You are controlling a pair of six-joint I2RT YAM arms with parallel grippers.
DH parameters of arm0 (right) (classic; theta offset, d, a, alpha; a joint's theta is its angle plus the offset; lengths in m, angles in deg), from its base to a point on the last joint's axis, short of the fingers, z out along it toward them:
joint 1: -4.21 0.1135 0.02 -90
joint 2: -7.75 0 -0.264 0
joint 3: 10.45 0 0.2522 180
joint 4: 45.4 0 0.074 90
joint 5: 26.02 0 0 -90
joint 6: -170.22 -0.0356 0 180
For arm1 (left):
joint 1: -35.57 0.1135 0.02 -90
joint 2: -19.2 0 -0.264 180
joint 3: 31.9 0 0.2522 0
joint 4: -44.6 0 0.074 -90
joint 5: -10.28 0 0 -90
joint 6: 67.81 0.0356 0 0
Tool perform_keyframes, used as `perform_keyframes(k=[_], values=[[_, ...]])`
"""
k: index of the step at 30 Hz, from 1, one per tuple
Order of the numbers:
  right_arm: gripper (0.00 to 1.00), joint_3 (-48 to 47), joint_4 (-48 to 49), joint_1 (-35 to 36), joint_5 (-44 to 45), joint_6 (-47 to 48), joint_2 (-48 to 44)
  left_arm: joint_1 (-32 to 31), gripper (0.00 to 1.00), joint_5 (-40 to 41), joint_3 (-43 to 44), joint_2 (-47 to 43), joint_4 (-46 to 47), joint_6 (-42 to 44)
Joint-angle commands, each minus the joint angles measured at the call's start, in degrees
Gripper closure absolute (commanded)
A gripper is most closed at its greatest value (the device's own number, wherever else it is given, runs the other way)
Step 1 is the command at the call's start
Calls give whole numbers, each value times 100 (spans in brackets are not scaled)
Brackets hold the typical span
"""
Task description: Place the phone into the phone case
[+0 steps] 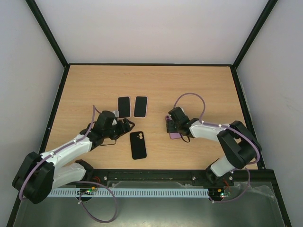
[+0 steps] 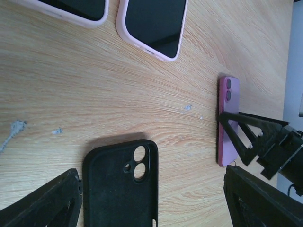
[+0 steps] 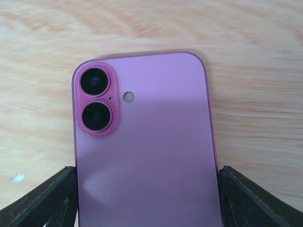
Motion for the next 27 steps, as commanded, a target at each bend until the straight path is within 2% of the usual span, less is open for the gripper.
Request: perform_keyframes(k=[1, 9, 13, 17, 22, 27], values=[[40, 197, 138, 357, -850, 253, -239, 147, 21, -277, 109, -56, -119, 240], [47, 510, 1031, 873, -1194, 578, -985, 163, 33, -936, -32, 26, 581, 262], [49, 709, 1463, 1127, -1417, 800, -1304, 163, 33, -1363, -84, 141, 994, 216], [49, 881, 1787, 1466, -1550, 1165, -1516, 163, 29, -1855, -62, 342, 1351, 142], [49, 961, 1967, 2031, -1534, 1594, -1636, 163, 29, -2138, 254, 612, 870, 489], [51, 1062, 2222, 2390, -1474, 1866, -1784, 158, 36, -2190, 511, 674, 266, 895]])
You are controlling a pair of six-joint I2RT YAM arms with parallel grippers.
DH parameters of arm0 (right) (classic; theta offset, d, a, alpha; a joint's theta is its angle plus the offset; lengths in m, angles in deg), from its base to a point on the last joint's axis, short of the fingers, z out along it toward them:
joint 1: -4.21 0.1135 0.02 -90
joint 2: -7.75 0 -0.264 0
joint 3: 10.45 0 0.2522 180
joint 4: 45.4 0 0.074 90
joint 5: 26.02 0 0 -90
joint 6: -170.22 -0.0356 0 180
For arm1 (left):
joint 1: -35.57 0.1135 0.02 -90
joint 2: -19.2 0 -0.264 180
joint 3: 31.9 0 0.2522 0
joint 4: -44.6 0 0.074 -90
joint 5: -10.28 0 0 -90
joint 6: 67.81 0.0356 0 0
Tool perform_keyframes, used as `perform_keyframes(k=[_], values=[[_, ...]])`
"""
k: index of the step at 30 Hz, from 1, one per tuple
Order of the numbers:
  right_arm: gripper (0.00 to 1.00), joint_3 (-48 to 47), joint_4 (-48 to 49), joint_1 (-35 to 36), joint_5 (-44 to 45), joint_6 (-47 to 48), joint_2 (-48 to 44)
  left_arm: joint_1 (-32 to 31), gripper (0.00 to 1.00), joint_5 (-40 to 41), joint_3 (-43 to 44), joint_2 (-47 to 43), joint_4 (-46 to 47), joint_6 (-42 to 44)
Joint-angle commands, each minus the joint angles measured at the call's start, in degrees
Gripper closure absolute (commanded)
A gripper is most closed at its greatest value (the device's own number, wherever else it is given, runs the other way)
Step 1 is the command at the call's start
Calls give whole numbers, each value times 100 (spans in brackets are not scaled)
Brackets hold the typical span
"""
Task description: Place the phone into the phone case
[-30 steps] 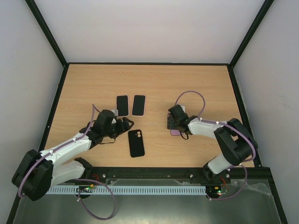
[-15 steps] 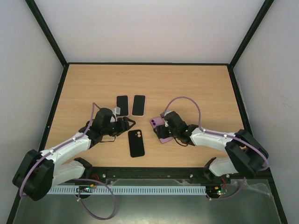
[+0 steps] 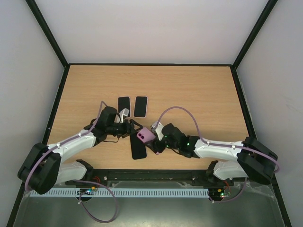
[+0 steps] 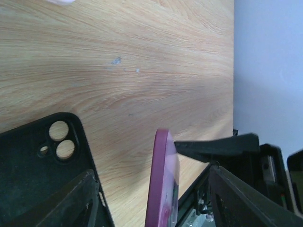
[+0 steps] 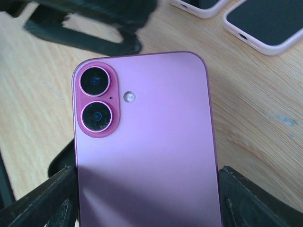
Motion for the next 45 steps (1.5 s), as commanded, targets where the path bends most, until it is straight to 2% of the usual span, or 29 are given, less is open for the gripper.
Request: perform_keyframes(k=[1, 8, 14, 23, 25, 31, 34, 40, 42, 45], values=[[52, 114, 643, 251, 35, 446, -292, 30, 39, -256, 327, 22, -533, 471], [53, 261, 854, 369, -81, 624, -571, 29, 55, -439, 444, 66, -676, 679], [53, 271, 864, 385, -130, 641, -618, 29, 64, -552, 422, 91, -615, 695], [52, 131, 722, 404, 77, 578, -413, 30, 97, -766, 249, 37, -335, 434], [46, 85, 633, 399, 207, 543, -372, 29, 97, -800, 186, 8, -205, 293], [19, 17, 378, 429, 480, 389, -463, 36, 97, -758, 126, -83, -138, 13], [14, 26, 287, 516, 747, 420, -649, 70, 97, -663, 118, -192, -129, -175], [18, -59, 115, 823, 1439, 620, -710, 188, 97, -482, 50, -410, -69, -606], [24, -94, 91, 945, 1615, 689, -682, 247, 97, -487, -32, -497, 75, -866], [41, -97, 145, 1238, 2018, 896, -680, 335, 97, -498, -185, -631, 293, -1245]])
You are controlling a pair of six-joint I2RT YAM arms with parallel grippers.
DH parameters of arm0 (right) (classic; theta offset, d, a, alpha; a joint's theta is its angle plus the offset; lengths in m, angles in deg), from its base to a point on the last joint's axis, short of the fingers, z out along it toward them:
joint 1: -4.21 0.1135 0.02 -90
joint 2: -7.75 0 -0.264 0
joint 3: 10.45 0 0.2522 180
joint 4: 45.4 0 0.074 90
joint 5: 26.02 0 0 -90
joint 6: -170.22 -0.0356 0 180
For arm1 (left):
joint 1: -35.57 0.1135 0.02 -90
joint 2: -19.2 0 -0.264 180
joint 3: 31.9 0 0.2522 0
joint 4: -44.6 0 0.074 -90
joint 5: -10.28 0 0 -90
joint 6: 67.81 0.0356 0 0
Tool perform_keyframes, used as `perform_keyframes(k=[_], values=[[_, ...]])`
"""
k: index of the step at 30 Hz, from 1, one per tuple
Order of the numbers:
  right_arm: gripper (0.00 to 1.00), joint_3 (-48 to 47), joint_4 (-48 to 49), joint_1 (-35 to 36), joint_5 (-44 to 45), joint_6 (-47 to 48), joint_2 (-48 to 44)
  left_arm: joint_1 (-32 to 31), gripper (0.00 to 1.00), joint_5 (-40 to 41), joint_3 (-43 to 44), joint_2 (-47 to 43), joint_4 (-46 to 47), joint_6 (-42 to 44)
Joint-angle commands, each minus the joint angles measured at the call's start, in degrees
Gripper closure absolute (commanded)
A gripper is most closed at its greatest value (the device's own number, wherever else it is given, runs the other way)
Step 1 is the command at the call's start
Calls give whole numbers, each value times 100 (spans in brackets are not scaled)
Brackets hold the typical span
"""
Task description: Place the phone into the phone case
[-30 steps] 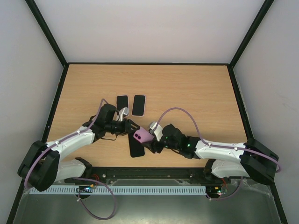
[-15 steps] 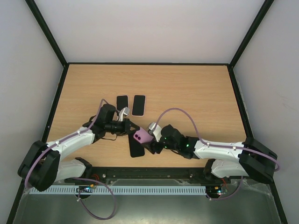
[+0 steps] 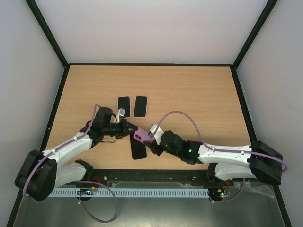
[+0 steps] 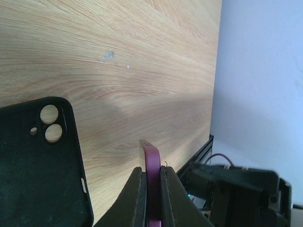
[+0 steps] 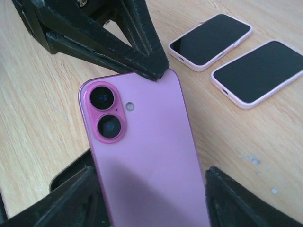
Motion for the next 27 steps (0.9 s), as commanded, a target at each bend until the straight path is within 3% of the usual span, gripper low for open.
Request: perform_keyframes(k=[1, 4, 20, 27], values=[[48, -133, 8, 424, 884, 373, -64, 136, 97, -90, -188, -305, 453, -773], [60, -94, 138, 714, 1320, 626, -89, 200, 97, -53, -253, -445, 469, -1050], [61, -459, 412, 1521, 3274, 1747, 945, 268, 97, 197, -253, -1302, -109, -1789], [83, -318, 918, 1728, 3907, 2045, 937, 272, 97, 236, -269, -1406, -358, -1785]])
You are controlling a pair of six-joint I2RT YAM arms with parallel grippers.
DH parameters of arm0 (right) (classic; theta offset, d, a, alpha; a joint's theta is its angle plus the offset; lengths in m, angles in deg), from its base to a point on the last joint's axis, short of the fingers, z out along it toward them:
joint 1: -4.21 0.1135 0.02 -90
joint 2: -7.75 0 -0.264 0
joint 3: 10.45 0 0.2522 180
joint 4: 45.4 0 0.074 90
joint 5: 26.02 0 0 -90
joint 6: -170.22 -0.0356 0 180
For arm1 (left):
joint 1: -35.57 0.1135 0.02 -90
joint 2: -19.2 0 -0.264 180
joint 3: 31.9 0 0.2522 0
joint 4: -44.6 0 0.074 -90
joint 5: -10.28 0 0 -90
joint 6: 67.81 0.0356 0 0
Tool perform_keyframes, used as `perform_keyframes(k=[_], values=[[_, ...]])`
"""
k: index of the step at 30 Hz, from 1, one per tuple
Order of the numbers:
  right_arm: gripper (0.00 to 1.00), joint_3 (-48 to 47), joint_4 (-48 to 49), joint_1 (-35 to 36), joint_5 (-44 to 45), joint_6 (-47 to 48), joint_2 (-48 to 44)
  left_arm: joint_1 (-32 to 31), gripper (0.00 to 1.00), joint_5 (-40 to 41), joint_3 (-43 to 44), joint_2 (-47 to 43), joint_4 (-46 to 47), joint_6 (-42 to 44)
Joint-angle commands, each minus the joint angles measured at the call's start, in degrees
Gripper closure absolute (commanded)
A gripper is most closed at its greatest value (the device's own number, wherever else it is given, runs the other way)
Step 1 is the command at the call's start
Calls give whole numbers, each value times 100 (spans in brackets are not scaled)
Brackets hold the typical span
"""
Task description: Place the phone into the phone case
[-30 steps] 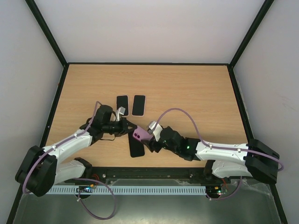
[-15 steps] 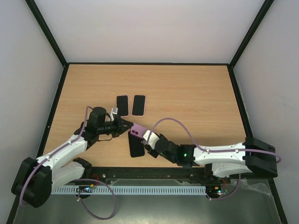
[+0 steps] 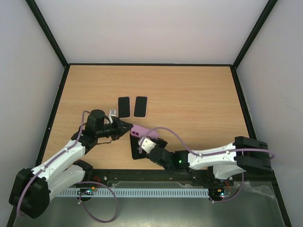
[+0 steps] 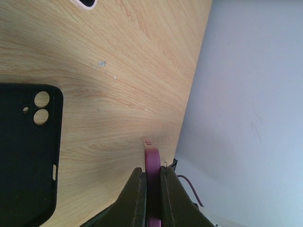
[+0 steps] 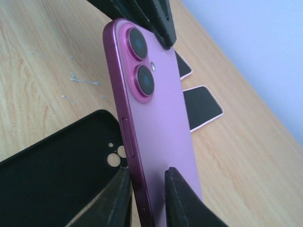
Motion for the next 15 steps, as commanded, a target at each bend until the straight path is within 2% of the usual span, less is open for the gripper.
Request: perform_keyframes(k=[1, 4, 7, 9, 12, 13, 14, 15], values=[[86, 23, 533, 172, 765, 292, -47, 29, 97, -57, 18, -189, -105, -135], [96, 52, 586, 237, 818, 268, -92, 38, 97, -34, 8, -212, -156, -183], [98, 64, 555, 249, 752, 137, -119, 70, 97, -46, -53, -267, -85, -271], [98, 60, 497, 251, 739, 28, -128, 105, 89, -44, -118, -327, -51, -330], [98, 37, 378, 248, 735, -120, -154, 171, 71, -47, -243, -469, 76, -432], [98, 32, 336, 250, 733, -190, -179, 189, 62, -57, -290, -527, 149, -463], [98, 21, 269, 251, 720, -292, -205, 206, 47, -61, -327, -604, 221, -493], [98, 20, 215, 252, 702, -395, -243, 220, 25, -49, -334, -660, 190, -509]])
